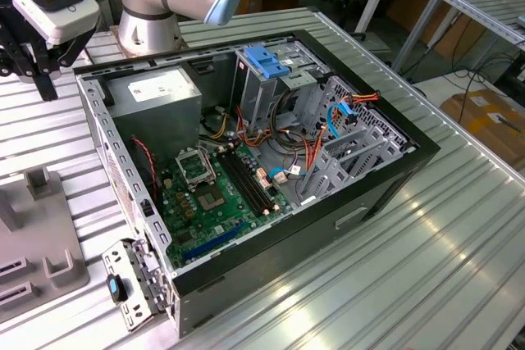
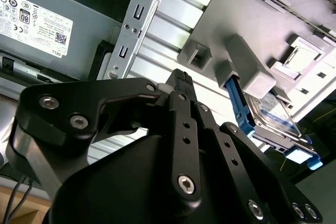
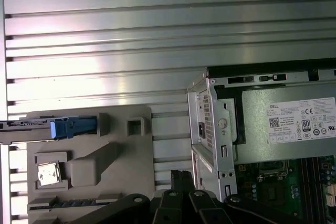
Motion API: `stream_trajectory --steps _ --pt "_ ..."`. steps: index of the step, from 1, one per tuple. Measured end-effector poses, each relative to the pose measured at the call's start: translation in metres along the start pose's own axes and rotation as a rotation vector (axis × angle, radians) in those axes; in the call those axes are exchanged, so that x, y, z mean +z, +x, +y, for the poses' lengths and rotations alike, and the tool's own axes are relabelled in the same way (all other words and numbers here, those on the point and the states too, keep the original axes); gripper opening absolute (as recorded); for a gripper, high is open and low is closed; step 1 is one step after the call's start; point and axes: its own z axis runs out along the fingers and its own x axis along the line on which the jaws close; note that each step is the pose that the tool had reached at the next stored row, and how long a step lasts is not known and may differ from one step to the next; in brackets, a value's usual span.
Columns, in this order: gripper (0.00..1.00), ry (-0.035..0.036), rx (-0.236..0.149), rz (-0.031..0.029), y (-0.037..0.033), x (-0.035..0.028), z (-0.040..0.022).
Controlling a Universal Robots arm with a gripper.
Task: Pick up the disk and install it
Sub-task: 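Reach for the disk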
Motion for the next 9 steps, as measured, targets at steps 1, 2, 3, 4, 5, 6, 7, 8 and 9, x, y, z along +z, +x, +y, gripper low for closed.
stream_trajectory --steps 1,2,3,4,5,6,7,8,9 --pt "0.11 0.0 0.0 0.0001 0.0001 0.0 0.0" --pt "0.11 0.0 0.0 0.0001 0.0001 0.0 0.0" --pt "0.11 0.0 0.0 0.0 0.0006 0.0 0.0" --pt "0.11 0.0001 0.0 0.0001 0.001 -0.0001 -0.0001" --pt "0.11 0.0 0.0 0.0001 0.0015 0.0 -0.0001" --pt "0.11 0.0 0.0 0.0 0.0021 -0.0001 -0.0002" --pt "0.11 0.0 0.0 0.0 0.0028 -0.0001 -0.0002" --pt "0.11 0.0 0.0 0.0 0.0037 -0.0001 -0.0003" --pt "0.11 0.0001 0.0 0.0001 0.0052 -0.0002 -0.0004"
